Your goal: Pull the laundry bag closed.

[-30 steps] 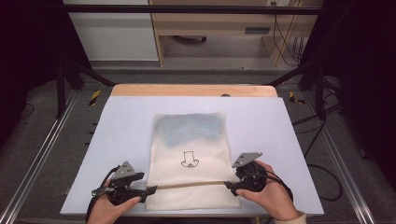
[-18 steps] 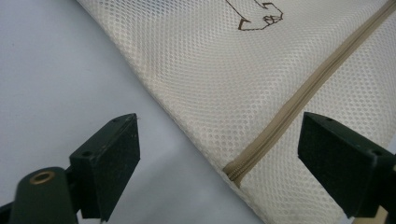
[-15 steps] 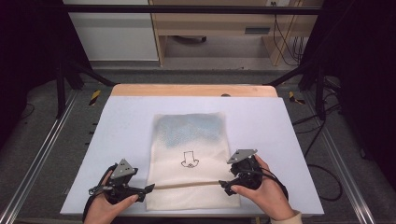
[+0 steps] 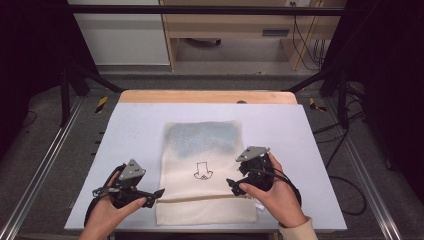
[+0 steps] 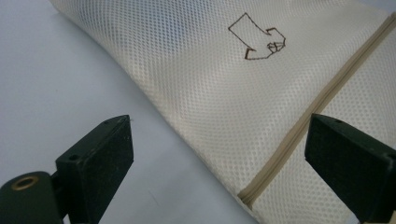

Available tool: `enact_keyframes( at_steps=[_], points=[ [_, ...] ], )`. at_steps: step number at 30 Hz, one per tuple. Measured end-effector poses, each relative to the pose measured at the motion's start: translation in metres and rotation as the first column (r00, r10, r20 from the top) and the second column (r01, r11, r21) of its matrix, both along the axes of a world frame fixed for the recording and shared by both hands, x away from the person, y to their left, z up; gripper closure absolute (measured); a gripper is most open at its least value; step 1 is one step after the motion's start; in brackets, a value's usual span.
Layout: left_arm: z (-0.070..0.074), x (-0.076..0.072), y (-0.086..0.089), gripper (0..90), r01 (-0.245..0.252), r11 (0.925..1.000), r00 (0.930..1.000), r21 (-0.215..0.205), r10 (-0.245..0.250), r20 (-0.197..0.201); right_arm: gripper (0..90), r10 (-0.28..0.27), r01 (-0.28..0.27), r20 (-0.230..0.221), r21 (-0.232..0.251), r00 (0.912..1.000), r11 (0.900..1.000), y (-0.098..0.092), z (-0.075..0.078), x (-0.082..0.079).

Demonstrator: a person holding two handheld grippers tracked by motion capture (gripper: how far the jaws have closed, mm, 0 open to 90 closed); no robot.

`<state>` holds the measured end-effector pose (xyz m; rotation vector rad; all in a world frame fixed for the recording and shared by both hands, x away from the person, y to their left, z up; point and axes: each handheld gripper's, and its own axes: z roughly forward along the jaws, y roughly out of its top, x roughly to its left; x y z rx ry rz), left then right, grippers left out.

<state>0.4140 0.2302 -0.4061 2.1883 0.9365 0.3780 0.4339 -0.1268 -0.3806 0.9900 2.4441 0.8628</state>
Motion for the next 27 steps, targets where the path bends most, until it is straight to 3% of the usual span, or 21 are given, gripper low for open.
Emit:
enact_keyframes(
  at_steps=[6,11,15,27],
  points=[
    [0.022,0.021,-0.005,6.9,0.001,0.9996,0.9998,0.028,-0.001,0.018,7.1,-0.047,0.046,0.007,0.042,0.9989,0.998,0.005,0.017,0.017],
    [0.027,0.034,-0.009,6.5,0.007,0.9986,0.9999,0.053,-0.007,0.011,7.1,-0.085,0.084,0.014,0.058,0.9963,0.995,0.005,0.021,0.027],
    [0.027,0.039,-0.007,6.4,-0.007,0.9945,0.9999,0.104,0.006,0.014,6.8,-0.111,0.109,0.023,0.081,0.9936,0.991,0.0,0.022,0.031],
    [0.038,0.039,0.042,6.2,-0.129,0.9905,0.9907,0.046,0.127,0.048,6.5,-0.177,0.171,0.044,0.117,0.9832,0.978,-0.028,0.025,0.03]
  ],
)
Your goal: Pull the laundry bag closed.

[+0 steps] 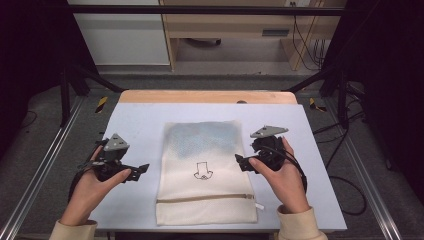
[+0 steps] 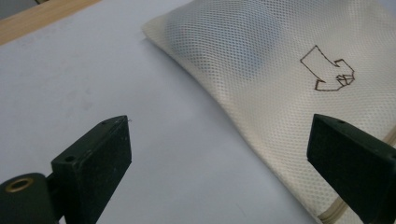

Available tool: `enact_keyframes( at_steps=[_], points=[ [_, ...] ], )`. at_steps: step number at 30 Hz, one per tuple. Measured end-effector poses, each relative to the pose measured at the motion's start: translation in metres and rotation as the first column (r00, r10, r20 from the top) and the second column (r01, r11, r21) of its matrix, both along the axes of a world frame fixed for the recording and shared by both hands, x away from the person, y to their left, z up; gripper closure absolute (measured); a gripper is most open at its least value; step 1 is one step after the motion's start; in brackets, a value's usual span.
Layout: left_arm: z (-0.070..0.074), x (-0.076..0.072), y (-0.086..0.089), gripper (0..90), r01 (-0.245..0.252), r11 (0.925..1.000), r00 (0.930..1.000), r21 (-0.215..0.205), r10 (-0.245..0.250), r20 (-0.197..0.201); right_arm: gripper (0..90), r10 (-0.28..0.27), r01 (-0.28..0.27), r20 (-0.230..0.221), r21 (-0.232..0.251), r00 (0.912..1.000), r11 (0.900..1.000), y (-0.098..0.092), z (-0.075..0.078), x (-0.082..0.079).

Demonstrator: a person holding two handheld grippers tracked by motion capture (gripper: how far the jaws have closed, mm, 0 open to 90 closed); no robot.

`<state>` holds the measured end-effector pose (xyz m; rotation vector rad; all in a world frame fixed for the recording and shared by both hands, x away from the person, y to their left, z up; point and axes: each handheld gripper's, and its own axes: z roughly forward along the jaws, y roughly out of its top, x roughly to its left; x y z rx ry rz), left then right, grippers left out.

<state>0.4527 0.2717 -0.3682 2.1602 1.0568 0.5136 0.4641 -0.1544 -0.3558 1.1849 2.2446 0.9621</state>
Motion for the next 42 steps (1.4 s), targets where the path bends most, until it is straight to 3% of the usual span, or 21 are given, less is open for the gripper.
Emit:
enact_keyframes(
  at_steps=[12,19,23,26,33,39,42],
  points=[
    [-0.002,0.002,0.027,4.6,-0.056,0.9983,0.9984,-0.018,0.056,0.004,6.4,-0.034,0.034,0.017,0.027,0.9993,0.999,-0.018,0.0,0.0],
    [-0.007,0.003,0.034,4.5,-0.042,0.9989,0.9991,-0.019,0.043,0.006,6.4,-0.054,0.053,0.03,0.035,0.9981,0.998,-0.032,-0.003,0.002],
    [-0.009,0.004,0.039,5.2,-0.061,0.9967,0.9974,-0.053,0.063,0.035,6.4,-0.079,0.077,0.038,0.044,0.9962,0.996,-0.041,-0.007,0.004],
    [-0.009,0.005,0.044,5.1,-0.082,0.9956,0.9951,-0.046,0.084,0.053,7.0,-0.099,0.097,0.045,0.047,0.994,0.994,-0.047,-0.009,0.006],
    [-0.009,0.005,0.058,5.1,-0.109,0.9883,0.9894,-0.107,0.118,0.085,7.7,-0.143,0.14,0.049,0.055,0.9885,0.989,-0.064,-0.016,0.008],
    [-0.016,0.007,0.064,5.3,-0.129,0.9871,0.9855,-0.094,0.139,0.098,8.0,-0.167,0.164,0.044,0.059,0.985,0.985,-0.071,-0.022,0.01],
    [-0.018,0.007,0.063,5.2,-0.131,0.9904,0.9822,-0.045,0.136,0.13,8.4,-0.168,0.165,0.045,0.063,0.9848,0.984,-0.076,-0.025,0.011]
  ],
)
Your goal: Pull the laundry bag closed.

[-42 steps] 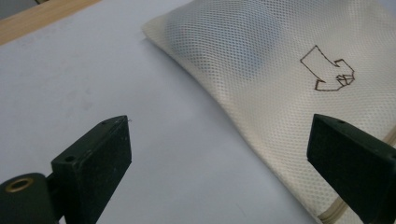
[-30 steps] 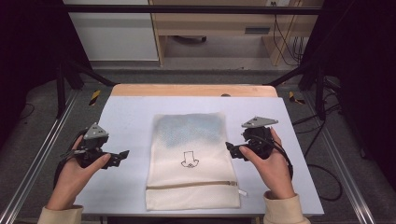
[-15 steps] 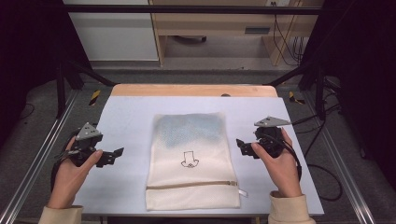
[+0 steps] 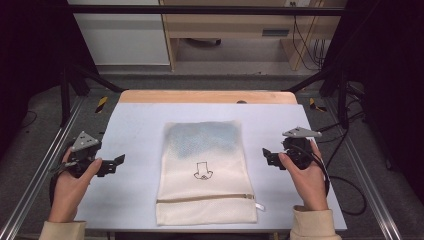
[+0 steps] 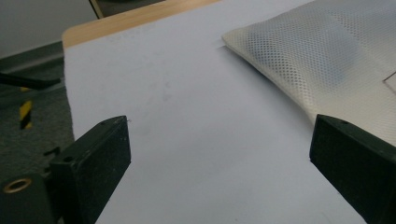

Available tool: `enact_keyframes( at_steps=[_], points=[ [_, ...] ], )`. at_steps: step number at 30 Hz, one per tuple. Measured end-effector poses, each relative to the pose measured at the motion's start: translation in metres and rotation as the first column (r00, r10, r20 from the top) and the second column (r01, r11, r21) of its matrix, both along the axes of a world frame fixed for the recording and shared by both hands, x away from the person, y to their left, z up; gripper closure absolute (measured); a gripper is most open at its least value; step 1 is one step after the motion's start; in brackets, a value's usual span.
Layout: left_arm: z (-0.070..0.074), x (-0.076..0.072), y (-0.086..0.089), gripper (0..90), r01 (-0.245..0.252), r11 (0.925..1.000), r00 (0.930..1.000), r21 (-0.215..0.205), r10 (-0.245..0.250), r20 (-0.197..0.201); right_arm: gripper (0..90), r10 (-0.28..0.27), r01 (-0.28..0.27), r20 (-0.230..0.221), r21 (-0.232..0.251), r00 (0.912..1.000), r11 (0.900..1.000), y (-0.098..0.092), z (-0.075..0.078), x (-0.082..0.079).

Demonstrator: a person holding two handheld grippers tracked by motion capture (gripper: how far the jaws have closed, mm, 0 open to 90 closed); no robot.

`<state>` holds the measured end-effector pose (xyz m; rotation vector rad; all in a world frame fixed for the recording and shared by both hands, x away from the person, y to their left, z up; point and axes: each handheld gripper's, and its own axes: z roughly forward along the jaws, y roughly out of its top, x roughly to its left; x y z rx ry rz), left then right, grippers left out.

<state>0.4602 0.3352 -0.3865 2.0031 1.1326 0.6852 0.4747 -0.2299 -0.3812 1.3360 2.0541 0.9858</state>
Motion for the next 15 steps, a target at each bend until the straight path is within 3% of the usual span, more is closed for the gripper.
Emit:
enact_keyframes(
  at_steps=[5,8,15],
  points=[
    [-0.009,0.003,-0.003,5.2,0.007,0.9999,1.0,-0.008,-0.007,-0.003,8.7,-0.031,0.031,0.004,0.01,0.9995,0.999,-0.008,-0.007,0.001],
    [-0.014,0.004,-0.002,5.3,0.0,0.9996,0.9999,-0.027,0.0,0.015,9.0,-0.037,0.037,0.007,0.01,0.9993,0.999,-0.011,-0.01,0.002],
    [-0.024,0.006,0.002,5.2,-0.01,0.9997,0.9999,-0.023,0.011,0.012,9.7,-0.049,0.049,0.007,0.003,0.9988,0.999,-0.021,-0.02,0.004]
  ],
)
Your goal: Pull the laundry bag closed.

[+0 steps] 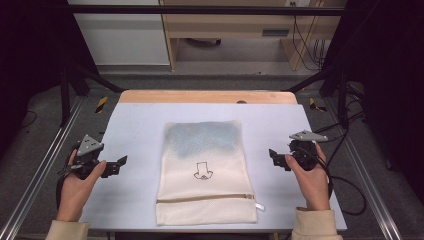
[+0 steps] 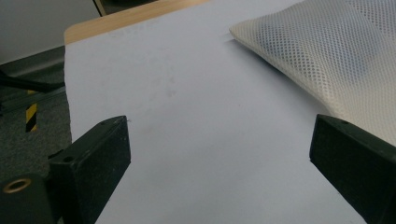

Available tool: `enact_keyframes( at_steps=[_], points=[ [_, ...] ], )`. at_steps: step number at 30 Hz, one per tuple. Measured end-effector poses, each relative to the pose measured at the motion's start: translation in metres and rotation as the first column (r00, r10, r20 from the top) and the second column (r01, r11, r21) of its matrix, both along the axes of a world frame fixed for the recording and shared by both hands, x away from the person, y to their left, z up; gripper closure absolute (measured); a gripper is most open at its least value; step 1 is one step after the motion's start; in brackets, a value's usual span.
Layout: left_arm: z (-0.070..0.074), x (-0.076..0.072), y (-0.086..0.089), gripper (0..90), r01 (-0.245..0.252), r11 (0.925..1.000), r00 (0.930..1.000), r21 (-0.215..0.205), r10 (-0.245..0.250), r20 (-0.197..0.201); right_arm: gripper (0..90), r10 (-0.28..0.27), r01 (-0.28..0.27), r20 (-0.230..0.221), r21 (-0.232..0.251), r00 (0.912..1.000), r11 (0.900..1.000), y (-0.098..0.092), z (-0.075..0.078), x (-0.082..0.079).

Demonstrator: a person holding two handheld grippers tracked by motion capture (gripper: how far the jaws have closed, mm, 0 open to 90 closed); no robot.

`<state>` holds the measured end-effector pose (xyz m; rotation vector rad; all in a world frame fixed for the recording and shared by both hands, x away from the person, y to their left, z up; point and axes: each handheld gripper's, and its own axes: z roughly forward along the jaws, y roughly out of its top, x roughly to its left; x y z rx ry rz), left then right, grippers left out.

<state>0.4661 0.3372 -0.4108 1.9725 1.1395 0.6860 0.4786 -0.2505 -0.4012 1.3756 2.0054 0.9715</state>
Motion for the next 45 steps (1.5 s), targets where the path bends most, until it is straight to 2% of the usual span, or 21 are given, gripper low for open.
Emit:
enact_keyframes(
  at_steps=[1,6,8,12,17,21,23,26,27,30,35,37,40,43,45],
  points=[
    [-0.001,0.0,0.0,5.2,-0.001,1.0,1.0,-0.003,0.001,0.002,9.7,-0.014,0.014,0.0,0.003,0.9999,1.0,-0.001,-0.001,0.0],
    [-0.007,0.002,0.005,5.1,-0.014,0.9997,0.9999,-0.018,0.014,-0.003,9.7,-0.02,0.02,-0.002,0.005,0.9998,1.0,-0.004,-0.005,0.001],
    [-0.009,0.002,0.008,5.2,-0.019,0.9996,0.9998,-0.021,0.019,-0.005,9.7,-0.022,0.022,0.0,-0.008,0.9998,1.0,-0.006,-0.008,0.001],
    [-0.011,0.002,0.012,5.2,-0.033,0.9988,0.9994,-0.035,0.033,0.002,10.0,-0.032,0.033,0.025,-0.026,0.9992,0.999,-0.011,-0.014,0.002],
    [-0.015,0.003,0.017,5.1,-0.045,0.9976,0.9989,-0.052,0.046,0.009,10.7,-0.055,0.056,0.039,-0.019,0.9977,0.998,-0.015,-0.02,0.003],
    [-0.019,0.005,0.02,5.1,-0.054,0.9978,0.9985,-0.037,0.054,0.005,10.6,-0.062,0.062,0.042,-0.022,0.9972,0.998,-0.018,-0.024,0.003],
    [-0.021,0.005,0.021,5.2,-0.059,0.997,0.9983,-0.049,0.059,0.0,10.6,-0.069,0.07,0.047,-0.025,0.9966,0.997,-0.019,-0.026,0.003],
    [-0.025,0.006,0.024,5.2,-0.065,0.997,0.9979,-0.042,0.065,-0.009,10.6,-0.068,0.069,0.041,-0.024,0.9968,0.997,-0.021,-0.031,0.004],
    [-0.026,0.006,0.026,5.2,-0.064,0.9974,0.9978,-0.033,0.063,-0.019,10.6,-0.072,0.073,0.038,-0.026,0.9967,0.997,-0.023,-0.033,0.004],
    [-0.031,0.008,0.03,5.7,-0.067,0.9969,0.9972,-0.041,0.066,-0.034,10.6,-0.081,0.081,0.025,-0.036,0.9964,0.996,-0.027,-0.04,0.004],
    [-0.036,0.008,0.035,5.9,-0.083,0.9959,0.9962,-0.036,0.082,-0.031,10.6,-0.086,0.087,0.03,-0.025,0.9958,0.996,-0.031,-0.05,0.001],
    [-0.04,0.009,0.038,5.8,-0.077,0.9968,0.9962,-0.022,0.076,-0.044,10.6,-0.091,0.091,0.036,0.003,0.9952,0.996,-0.033,-0.054,-0.002],
    [-0.042,0.009,0.04,5.7,-0.069,0.9976,0.9964,-0.01,0.068,-0.051,10.6,-0.099,0.1,0.047,-0.006,0.994,0.995,-0.034,-0.057,-0.004],
    [-0.043,0.008,0.043,5.4,-0.075,0.9971,0.9966,-0.01,0.075,-0.036,10.4,-0.101,0.101,0.062,0.016,0.9929,0.995,-0.038,-0.061,-0.008],
    [-0.043,0.008,0.046,5.1,-0.082,0.9966,0.9962,-0.003,0.082,-0.03,10.0,-0.1,0.1,0.063,0.008,0.993,0.995,-0.04,-0.064,-0.01]
  ],
)
